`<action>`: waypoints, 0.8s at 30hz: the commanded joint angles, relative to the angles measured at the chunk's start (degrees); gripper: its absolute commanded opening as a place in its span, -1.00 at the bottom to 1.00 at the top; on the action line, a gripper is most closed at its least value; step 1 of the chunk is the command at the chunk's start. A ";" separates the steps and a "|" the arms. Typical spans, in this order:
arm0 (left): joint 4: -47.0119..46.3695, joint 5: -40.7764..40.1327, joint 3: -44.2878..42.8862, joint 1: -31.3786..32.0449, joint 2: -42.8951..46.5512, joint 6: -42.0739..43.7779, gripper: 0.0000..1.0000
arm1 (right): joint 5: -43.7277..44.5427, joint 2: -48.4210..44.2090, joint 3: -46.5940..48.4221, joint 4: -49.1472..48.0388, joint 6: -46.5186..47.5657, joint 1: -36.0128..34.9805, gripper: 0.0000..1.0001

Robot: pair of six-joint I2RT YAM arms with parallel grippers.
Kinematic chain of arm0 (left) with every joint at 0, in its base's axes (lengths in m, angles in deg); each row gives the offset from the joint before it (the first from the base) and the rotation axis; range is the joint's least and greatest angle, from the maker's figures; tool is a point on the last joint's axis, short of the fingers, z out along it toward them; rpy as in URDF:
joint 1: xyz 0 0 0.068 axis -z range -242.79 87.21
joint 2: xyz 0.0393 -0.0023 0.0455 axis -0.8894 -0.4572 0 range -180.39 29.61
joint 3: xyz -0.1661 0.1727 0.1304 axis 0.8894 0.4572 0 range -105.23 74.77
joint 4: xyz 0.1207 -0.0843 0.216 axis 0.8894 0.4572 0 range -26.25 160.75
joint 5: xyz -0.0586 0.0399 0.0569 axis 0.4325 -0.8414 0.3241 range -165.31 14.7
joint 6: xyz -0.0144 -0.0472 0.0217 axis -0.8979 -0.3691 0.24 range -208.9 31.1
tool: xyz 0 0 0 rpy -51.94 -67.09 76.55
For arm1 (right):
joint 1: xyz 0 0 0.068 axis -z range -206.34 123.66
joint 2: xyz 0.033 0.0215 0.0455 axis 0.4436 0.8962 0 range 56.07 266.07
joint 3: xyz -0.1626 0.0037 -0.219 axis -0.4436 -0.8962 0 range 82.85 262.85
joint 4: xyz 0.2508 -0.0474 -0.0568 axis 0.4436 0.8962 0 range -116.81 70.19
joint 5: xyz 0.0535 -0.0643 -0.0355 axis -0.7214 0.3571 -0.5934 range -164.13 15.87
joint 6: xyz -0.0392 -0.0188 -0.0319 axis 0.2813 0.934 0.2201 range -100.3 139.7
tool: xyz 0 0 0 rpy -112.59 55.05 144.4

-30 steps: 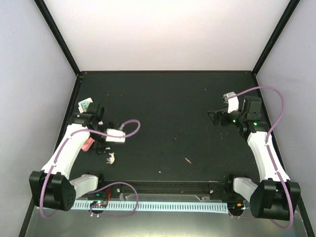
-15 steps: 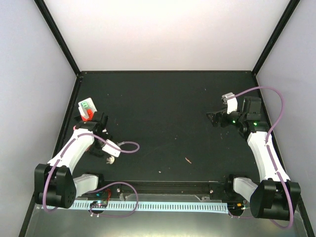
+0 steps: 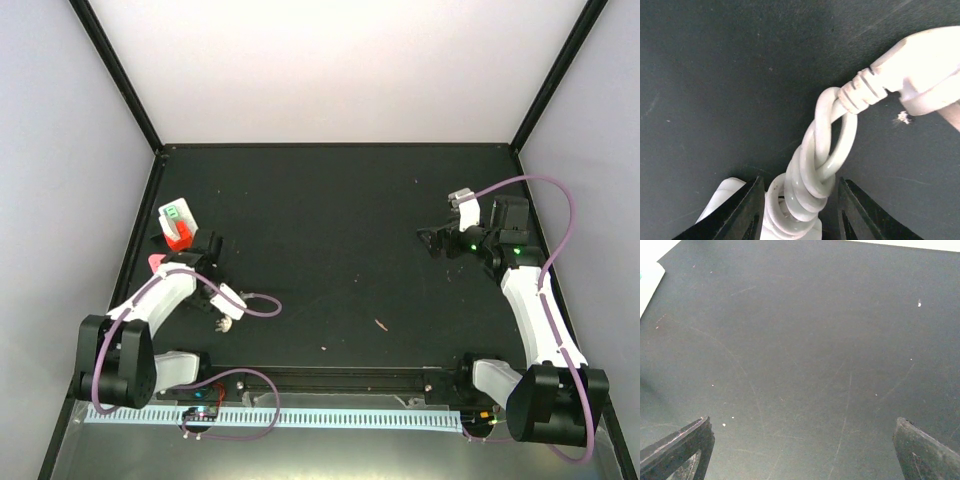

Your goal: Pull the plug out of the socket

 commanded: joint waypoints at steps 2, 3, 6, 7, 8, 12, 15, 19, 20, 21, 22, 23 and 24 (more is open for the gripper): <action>-4.03 -1.67 0.24 0.46 -2.57 2.64 -0.21 | -0.83 0.01 1.67 0.24 0.64 -0.38 1.00; -4.76 -2.02 0.52 0.47 -2.93 2.94 -0.26 | -0.83 -0.01 1.73 0.28 0.66 -0.39 1.00; -7.63 -2.28 1.76 0.46 -3.02 4.16 -0.36 | -0.66 -0.04 1.74 0.29 0.71 -0.36 1.00; -8.67 -2.28 2.20 0.45 -3.02 4.53 -0.40 | -0.58 -0.06 1.71 0.29 0.67 -0.40 1.00; -9.66 -2.17 2.53 0.42 -3.02 4.84 -0.44 | -0.43 -0.04 1.82 0.24 0.66 -0.41 1.00; -11.78 -1.38 2.54 0.56 -4.82 5.04 -0.60 | 0.04 -0.28 1.83 0.26 0.66 -0.38 1.00; -11.68 0.04 1.41 0.68 -5.66 4.20 -0.69 | 0.22 -0.28 1.84 0.29 0.58 -0.41 1.00; -10.26 3.06 -1.66 2.16 -6.87 1.16 -0.73 | 0.64 -0.14 1.98 0.28 0.49 -0.39 1.00; -9.92 3.61 -2.60 2.82 -7.30 0.11 -0.73 | 0.72 -0.08 1.98 0.29 0.49 -0.37 1.00; -9.71 3.99 -3.44 3.58 -7.88 -0.70 -0.73 | 0.87 -0.11 2.08 0.29 0.46 -0.34 1.00; -9.62 4.59 -4.31 4.32 -8.33 -1.87 -0.73 | 1.06 -0.12 2.07 0.36 0.41 -0.32 1.00; -9.61 5.05 -5.17 5.25 -9.07 -2.68 -0.74 | 1.24 -0.14 2.06 0.37 0.40 -0.25 1.00; -9.47 5.39 -6.06 6.13 -9.80 -3.57 -0.74 | 1.39 -0.12 2.06 0.37 0.40 -0.30 1.00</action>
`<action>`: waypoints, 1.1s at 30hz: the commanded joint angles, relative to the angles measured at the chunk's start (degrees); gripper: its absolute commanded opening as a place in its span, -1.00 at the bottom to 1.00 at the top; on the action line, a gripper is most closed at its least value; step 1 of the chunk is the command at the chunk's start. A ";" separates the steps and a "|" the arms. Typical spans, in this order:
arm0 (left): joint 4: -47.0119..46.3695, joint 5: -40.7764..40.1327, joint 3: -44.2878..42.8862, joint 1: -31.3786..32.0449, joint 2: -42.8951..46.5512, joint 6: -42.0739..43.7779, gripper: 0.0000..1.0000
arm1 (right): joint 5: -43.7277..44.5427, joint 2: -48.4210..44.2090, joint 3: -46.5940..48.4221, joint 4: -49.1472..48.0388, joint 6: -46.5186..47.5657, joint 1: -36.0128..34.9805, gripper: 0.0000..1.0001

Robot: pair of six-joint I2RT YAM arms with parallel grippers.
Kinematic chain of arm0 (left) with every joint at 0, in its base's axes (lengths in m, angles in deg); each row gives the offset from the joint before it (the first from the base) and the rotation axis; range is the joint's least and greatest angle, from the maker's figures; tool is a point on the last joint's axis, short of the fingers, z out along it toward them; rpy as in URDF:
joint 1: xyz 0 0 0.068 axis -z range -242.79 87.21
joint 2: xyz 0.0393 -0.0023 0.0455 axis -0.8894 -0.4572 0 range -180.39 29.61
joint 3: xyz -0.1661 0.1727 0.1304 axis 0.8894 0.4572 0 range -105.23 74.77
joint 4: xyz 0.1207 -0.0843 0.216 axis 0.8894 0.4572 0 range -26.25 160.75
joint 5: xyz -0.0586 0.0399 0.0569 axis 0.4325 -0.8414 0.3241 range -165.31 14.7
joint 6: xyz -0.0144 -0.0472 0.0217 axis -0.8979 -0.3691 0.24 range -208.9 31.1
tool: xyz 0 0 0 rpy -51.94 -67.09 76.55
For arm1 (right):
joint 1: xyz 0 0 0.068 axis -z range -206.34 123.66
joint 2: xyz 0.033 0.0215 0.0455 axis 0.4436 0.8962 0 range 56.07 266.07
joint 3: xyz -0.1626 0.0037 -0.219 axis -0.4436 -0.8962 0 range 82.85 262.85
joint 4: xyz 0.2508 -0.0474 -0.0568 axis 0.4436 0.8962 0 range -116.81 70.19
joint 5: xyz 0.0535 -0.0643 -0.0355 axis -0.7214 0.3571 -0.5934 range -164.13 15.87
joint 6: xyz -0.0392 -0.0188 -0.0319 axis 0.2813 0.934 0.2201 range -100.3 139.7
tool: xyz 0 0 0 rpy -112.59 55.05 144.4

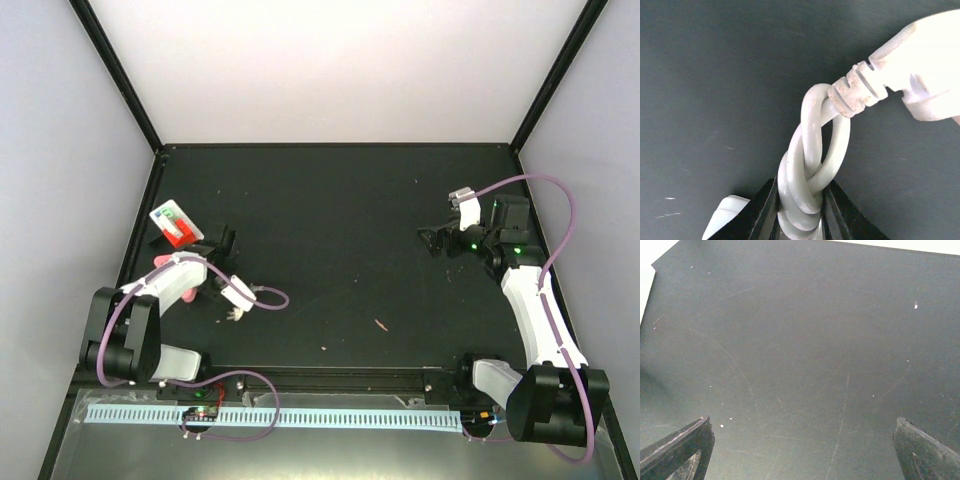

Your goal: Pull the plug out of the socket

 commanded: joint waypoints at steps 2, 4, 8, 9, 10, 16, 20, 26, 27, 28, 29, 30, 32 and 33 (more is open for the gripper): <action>-2.64 5.74 -6.33 5.04 -3.84 -5.65 -0.74 | 1.41 -0.12 1.72 0.26 0.16 -0.28 1.00; -2.64 5.88 -8.26 7.30 -5.79 -7.29 -0.75 | 1.56 -0.17 1.83 0.26 0.12 -0.22 1.00; -3.04 5.85 -11.76 12.34 -9.83 -10.38 -0.76 | 1.96 -0.26 2.00 0.26 -0.04 0.19 1.00; -3.17 5.79 -12.71 13.76 -10.87 -11.16 -0.76 | 2.08 -0.26 2.01 0.26 -0.03 0.34 1.00; -3.34 5.84 -13.73 15.05 -11.93 -11.92 -0.76 | 2.22 -0.22 2.04 0.24 -0.06 0.61 1.00; -3.08 5.80 -21.23 23.05 -18.63 -15.80 -0.77 | 2.39 0.43 2.69 0.71 -0.28 2.03 1.00; -2.79 6.32 -25.72 29.02 -23.04 -18.36 -0.77 | 2.76 0.73 2.90 0.77 -0.55 3.16 1.00; -2.73 6.08 -29.62 37.72 -27.69 -20.26 -0.78 | 3.01 0.87 3.09 0.62 -1.11 4.53 1.00; -2.92 6.01 -29.94 39.11 -28.28 -20.41 -0.78 | 3.09 0.99 3.09 0.61 -1.07 4.57 1.00; -3.11 5.92 -30.28 40.32 -28.81 -20.60 -0.78 | 3.10 1.05 3.09 0.58 -1.16 4.67 1.00; -3.39 5.70 -30.67 41.64 -29.32 -20.72 -0.78 | 3.12 1.10 3.14 0.61 -1.20 4.74 1.00; -3.66 5.52 -31.10 42.89 -29.88 -20.98 -0.78 | 3.13 1.16 3.15 0.62 -1.18 4.75 1.00; -3.98 5.09 -32.02 45.40 -30.84 -21.48 -0.78 | 3.11 1.27 3.22 0.53 -1.27 4.86 1.00; -3.87 4.93 -32.51 46.70 -31.37 -21.76 -0.78 | 3.08 1.28 3.28 0.53 -1.24 4.84 1.00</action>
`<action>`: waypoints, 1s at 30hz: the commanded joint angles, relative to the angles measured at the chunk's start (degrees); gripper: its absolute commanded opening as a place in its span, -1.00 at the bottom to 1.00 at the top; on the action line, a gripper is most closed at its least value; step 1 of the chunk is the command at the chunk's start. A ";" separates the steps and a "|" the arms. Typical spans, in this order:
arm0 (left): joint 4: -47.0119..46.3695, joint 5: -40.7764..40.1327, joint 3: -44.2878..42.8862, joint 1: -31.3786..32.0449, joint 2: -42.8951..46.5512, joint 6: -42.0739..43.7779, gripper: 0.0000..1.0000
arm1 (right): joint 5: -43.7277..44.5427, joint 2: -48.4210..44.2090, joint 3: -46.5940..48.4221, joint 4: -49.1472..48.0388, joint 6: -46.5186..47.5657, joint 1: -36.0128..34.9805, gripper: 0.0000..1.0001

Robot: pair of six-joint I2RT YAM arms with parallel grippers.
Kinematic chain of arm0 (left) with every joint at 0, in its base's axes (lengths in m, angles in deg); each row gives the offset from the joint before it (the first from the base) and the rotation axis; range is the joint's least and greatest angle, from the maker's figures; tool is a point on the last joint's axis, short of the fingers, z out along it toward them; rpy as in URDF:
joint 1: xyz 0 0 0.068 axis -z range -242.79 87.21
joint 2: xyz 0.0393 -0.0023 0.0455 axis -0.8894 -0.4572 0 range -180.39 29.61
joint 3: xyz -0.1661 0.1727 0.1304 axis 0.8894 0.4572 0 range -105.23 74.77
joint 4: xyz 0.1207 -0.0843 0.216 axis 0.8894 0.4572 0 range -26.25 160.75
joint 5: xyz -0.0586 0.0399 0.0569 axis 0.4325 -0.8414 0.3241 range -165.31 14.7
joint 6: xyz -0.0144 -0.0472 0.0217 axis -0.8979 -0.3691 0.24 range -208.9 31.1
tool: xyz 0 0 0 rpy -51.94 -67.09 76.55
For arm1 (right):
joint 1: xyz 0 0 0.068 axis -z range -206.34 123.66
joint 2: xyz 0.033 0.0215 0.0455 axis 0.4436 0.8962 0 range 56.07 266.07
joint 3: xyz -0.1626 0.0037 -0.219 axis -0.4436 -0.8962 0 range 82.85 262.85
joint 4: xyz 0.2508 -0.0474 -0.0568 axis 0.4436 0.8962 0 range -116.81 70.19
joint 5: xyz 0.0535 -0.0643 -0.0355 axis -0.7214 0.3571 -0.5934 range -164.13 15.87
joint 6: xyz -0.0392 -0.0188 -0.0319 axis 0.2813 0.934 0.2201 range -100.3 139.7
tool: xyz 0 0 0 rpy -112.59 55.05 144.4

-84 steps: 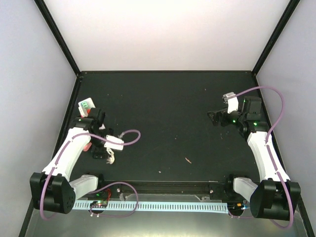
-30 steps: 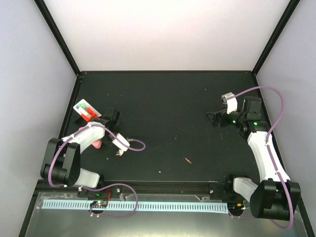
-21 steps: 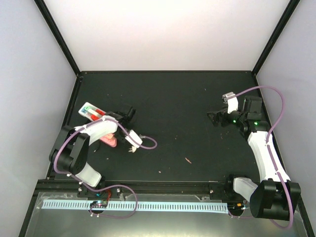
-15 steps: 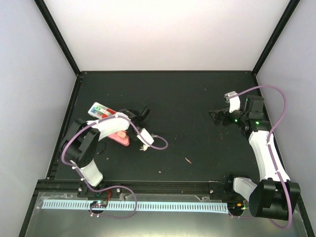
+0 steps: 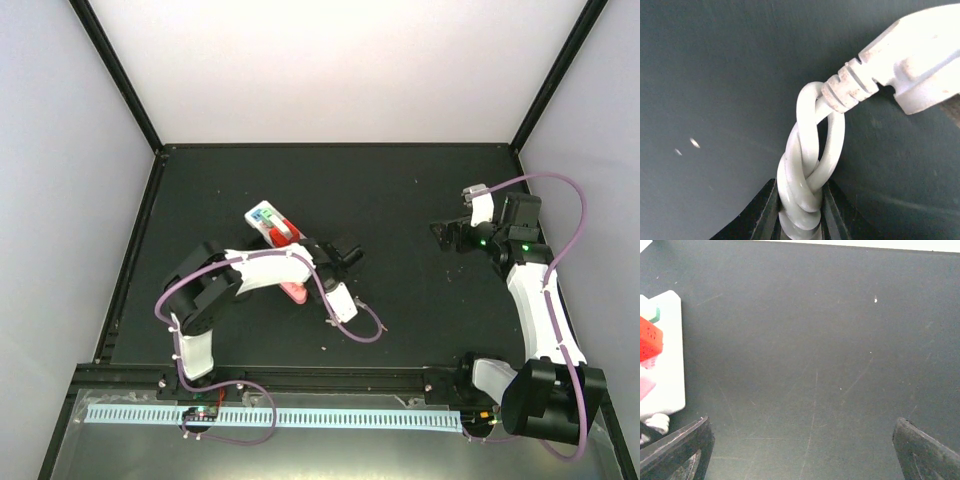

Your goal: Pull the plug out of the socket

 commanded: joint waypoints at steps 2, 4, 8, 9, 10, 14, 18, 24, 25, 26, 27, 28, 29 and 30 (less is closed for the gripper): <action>-1.26 2.07 -3.64 7.22 -3.41 -1.72 -0.78 | 0.33 0.44 1.75 -0.18 -0.59 0.35 1.00; -1.27 1.80 -3.82 9.96 -3.94 -1.81 -0.78 | 0.41 0.48 1.73 -0.13 -0.56 0.34 1.00; -0.72 1.80 -4.07 14.52 -4.41 -2.38 -0.78 | 0.07 0.46 1.63 -0.17 -0.50 0.34 1.00; -0.50 1.95 -4.08 15.43 -4.46 -2.65 -0.77 | 0.06 0.49 1.55 -0.21 -0.42 0.31 1.00; -0.25 2.10 -4.02 16.40 -4.51 -2.76 -0.77 | 0.02 0.42 1.51 -0.21 -0.42 0.40 1.00; -0.71 1.59 -3.80 18.10 -4.46 -4.04 -0.67 | -0.60 0.49 1.28 -0.30 -0.41 0.36 1.00; -0.47 -0.47 -6.11 18.59 -4.89 -9.58 -0.23 | -1.49 0.51 0.97 -0.48 -0.41 0.36 1.00; 1.80 3.38 -9.82 18.84 -1.33 -17.20 0.23 | -2.68 0.29 0.23 -1.43 -1.37 0.37 1.00; 2.02 3.87 -10.20 18.85 -0.17 -18.81 0.34 | -3.22 0.19 -0.04 -1.82 -1.76 0.36 1.00; 2.38 4.30 -10.64 18.83 0.91 -20.91 0.45 | -4.56 0.05 -0.38 -2.14 -2.06 0.36 1.00; 3.14 4.99 -11.05 18.83 2.03 -22.42 0.56 | -5.75 0.10 -0.58 -2.41 -2.42 0.36 1.00; 4.08 5.72 -11.39 18.85 3.37 -24.03 0.71 | -7.11 0.23 -0.72 -2.63 -2.78 0.36 1.00; 4.86 6.47 -11.65 18.85 5.37 -25.65 0.80 | -8.31 0.50 -0.88 -2.71 -2.89 0.32 1.00; 5.65 7.21 -11.60 18.81 6.92 -27.30 0.86 | -9.43 0.84 -1.02 -3.12 -3.47 0.36 1.00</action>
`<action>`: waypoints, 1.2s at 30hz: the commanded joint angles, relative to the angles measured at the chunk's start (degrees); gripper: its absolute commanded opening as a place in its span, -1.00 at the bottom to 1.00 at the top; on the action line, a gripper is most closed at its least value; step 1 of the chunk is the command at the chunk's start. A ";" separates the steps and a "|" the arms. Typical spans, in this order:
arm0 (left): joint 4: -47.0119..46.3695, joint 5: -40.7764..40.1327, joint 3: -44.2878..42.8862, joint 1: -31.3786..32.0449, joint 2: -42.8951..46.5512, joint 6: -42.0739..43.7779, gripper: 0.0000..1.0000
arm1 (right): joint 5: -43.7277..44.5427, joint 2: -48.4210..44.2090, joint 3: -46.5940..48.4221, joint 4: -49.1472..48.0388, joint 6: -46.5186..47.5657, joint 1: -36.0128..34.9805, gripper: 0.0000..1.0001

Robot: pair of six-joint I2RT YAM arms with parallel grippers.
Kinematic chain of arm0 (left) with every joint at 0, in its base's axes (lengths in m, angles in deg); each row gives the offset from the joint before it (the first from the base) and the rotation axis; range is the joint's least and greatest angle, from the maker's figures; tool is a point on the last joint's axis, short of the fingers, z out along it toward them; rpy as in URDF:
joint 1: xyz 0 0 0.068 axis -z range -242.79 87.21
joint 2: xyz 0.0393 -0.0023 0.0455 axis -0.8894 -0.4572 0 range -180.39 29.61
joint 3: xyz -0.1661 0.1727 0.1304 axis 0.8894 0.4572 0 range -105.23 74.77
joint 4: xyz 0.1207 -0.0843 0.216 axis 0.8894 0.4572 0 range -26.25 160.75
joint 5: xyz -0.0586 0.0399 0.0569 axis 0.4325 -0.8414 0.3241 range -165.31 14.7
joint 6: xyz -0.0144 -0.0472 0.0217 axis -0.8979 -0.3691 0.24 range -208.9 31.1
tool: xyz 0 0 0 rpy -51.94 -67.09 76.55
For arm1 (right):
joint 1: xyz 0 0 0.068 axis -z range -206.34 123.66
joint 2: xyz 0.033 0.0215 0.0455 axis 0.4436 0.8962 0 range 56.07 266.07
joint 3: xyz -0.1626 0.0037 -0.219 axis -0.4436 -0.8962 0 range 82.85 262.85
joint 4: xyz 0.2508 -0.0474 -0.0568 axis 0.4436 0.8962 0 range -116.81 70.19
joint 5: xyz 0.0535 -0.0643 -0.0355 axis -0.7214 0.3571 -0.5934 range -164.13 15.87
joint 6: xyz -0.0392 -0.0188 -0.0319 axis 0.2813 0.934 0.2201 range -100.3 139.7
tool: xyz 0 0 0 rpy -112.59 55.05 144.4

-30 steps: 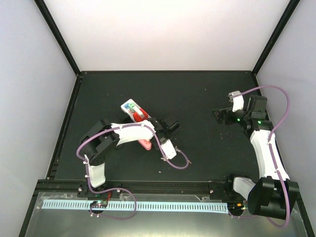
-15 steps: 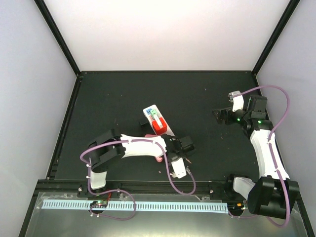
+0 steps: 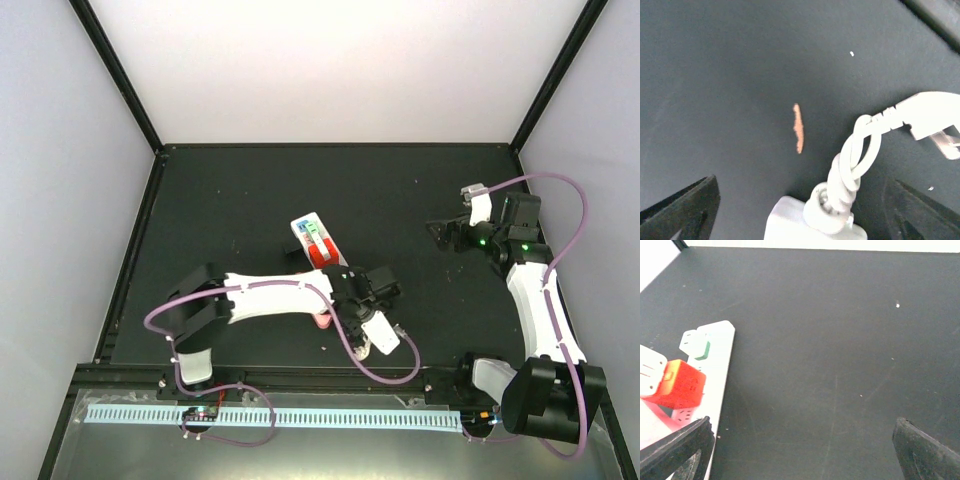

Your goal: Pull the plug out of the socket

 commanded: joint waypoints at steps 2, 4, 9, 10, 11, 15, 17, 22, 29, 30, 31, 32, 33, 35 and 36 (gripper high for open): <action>5.13 5.76 -2.25 0.23 11.32 -12.11 0.89 | -8.23 1.64 -0.76 -2.76 -3.50 0.18 1.00; 5.79 5.98 -0.47 -0.07 15.35 -15.09 0.89 | -10.70 3.42 -0.45 -2.83 -4.61 -0.05 1.00; 5.52 7.03 5.38 -3.13 26.14 -22.74 0.97 | -13.26 8.63 0.79 -1.42 -5.47 -4.41 1.00; 6.10 7.98 6.14 -4.66 27.75 -24.38 0.97 | -13.07 9.47 0.77 -1.41 -5.61 -5.75 1.00; 6.85 9.28 6.97 -6.44 29.33 -25.74 0.97 | -12.75 10.42 0.94 -1.38 -5.79 -7.06 1.00; 8.07 14.11 13.37 -16.95 36.29 -27.73 0.95 | -11.50 13.65 2.02 -0.08 -5.33 -12.04 0.99; 8.48 14.05 17.34 -21.15 39.68 -26.22 0.87 | -11.72 15.02 2.41 0.41 -5.30 -13.83 0.97; 8.15 15.40 27.15 -29.75 45.54 -22.51 0.54 | -12.38 18.66 1.42 -0.24 -5.35 -17.42 0.95; 4.32 20.18 34.68 -34.97 41.40 -20.44 0.10 | -13.46 23.67 1.57 -0.36 -5.36 -19.64 0.87; 3.11 20.18 35.09 -35.11 40.40 -20.84 0.07 | -13.44 23.88 1.28 -0.76 -5.53 -19.92 0.87; 1.65 20.10 35.36 -35.18 39.39 -21.35 0.05 | -13.30 24.04 0.97 -1.14 -5.63 -20.34 0.86; 0.37 20.01 35.47 -35.18 38.34 -21.75 0.01 | -13.16 24.21 0.73 -1.47 -5.59 -20.97 0.86; -0.85 19.97 35.36 -35.23 37.31 -22.35 -0.01 | -12.96 24.34 0.37 -1.86 -5.66 -21.48 0.86; -2.98 20.11 34.89 -35.43 35.05 -23.51 -0.05 | -12.56 25.09 -0.02 -2.35 -5.74 -22.61 0.86; -3.97 20.28 34.54 -35.50 34.09 -24.05 -0.06 | -12.43 25.52 -0.04 -2.38 -5.79 -23.06 0.86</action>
